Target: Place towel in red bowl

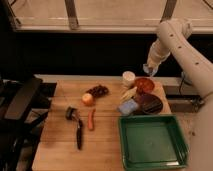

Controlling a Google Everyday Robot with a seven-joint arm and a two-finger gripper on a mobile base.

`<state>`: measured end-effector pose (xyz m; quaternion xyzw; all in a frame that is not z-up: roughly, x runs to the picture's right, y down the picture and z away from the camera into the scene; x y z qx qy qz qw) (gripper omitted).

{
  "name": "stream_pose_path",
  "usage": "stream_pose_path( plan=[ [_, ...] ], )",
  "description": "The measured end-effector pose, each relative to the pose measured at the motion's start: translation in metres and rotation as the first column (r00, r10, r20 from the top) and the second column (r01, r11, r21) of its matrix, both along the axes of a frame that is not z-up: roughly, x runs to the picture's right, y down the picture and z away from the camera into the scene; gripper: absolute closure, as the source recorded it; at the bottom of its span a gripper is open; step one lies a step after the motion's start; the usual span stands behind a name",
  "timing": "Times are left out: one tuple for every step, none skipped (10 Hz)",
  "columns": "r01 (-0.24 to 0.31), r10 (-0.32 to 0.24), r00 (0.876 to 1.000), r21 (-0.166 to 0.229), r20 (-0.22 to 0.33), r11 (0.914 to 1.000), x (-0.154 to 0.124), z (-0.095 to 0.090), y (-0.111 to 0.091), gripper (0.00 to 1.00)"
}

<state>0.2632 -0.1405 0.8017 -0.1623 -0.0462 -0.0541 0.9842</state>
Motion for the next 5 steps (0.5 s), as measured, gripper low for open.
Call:
stream_pose_path(
  plan=[
    [0.010, -0.010, 1.000, -0.004, 0.025, 0.9999, -0.002, 0.019, -0.007, 0.98],
    [0.014, -0.014, 0.999, -0.010, 0.041, 0.9998, 0.001, 0.032, -0.009, 0.90],
    [0.015, -0.014, 0.998, -0.013, 0.055, 0.9998, 0.002, 0.040, -0.008, 0.82],
    [0.012, -0.011, 0.998, -0.017, 0.068, 0.9998, 0.006, 0.046, -0.004, 0.73],
    [0.008, -0.005, 0.997, -0.028, 0.079, 0.9996, 0.012, 0.049, 0.007, 0.61]
  ],
)
